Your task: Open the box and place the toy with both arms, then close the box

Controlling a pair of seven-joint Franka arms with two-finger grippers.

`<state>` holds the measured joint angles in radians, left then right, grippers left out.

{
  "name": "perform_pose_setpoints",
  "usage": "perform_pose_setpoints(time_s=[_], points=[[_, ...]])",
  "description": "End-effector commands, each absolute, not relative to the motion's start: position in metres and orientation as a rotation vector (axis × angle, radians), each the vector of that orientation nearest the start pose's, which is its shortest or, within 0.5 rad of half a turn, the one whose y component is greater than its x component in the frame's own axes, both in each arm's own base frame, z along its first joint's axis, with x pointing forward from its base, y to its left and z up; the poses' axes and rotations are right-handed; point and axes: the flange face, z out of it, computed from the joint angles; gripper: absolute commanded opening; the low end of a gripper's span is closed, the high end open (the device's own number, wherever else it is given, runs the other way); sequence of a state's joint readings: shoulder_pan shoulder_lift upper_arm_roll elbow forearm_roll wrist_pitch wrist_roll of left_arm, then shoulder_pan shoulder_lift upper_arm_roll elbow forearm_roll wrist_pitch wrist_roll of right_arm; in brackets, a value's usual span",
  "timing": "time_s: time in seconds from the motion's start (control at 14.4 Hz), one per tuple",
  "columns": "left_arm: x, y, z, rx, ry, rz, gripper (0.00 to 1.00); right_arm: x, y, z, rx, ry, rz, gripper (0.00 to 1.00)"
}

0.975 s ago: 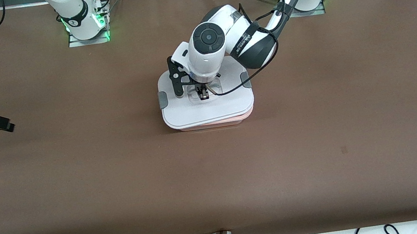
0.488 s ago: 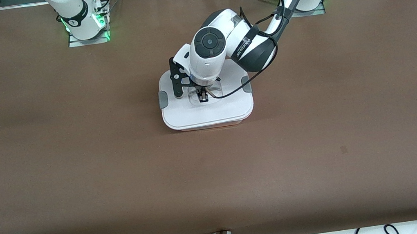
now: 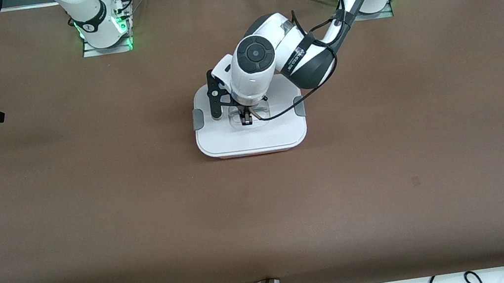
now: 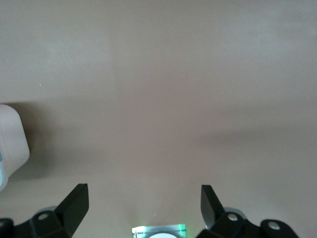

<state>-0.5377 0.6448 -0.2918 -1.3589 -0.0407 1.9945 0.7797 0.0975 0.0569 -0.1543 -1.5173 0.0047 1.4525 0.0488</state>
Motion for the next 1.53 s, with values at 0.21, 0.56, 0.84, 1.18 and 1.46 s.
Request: perform_pose_setpoints(time_s=[0.21,0.56,0.84,1.18,1.46], points=[[0.515,-0.501,0.347,-2.367,2.359,0.071,0.0,0.551,-0.033,0.601,-3.143,0.115,0.237,1.0],[0.514,-0.497,0.346,-2.365,2.36,0.116,0.0,0.558,-0.032,0.597,-3.149,0.036,0.24,1.0],[0.515,-0.498,0.348,-2.366,2.36,0.108,0.0,0.558,-0.034,0.598,-3.154,-0.005,0.234,1.0],[0.513,-0.496,0.369,-2.413,2.302,0.107,1.0,0.559,-0.029,0.598,-3.148,-0.02,0.233,1.0],[0.511,-0.49,0.399,-2.506,2.18,0.103,1.0,0.559,-0.03,0.598,-3.15,-0.015,0.233,1.0]])
